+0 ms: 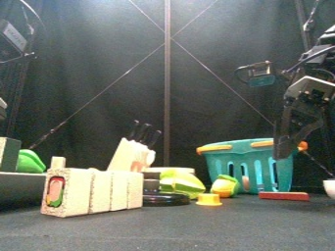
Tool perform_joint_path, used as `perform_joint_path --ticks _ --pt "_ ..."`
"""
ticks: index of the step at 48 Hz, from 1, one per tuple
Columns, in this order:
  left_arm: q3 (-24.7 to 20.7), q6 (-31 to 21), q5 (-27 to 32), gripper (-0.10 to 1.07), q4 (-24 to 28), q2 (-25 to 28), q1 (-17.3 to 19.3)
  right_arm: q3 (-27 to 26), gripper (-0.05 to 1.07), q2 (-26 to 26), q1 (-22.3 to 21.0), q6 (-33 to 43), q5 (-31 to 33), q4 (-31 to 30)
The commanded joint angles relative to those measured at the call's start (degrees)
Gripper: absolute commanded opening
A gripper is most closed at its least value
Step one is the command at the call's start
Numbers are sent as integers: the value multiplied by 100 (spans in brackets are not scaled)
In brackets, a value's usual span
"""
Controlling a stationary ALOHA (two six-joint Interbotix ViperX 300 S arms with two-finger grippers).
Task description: Place sushi piece on stove
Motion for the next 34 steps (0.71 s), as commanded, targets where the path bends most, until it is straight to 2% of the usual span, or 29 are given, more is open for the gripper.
perform_joint_path --ticks 1,34 --pt "-9 0 -132 69 26 9 9 -53 88 -88 -26 0 -18 44" --pt "-9 0 -193 88 -132 9 9 -26 88 -88 -26 -9 -18 70"
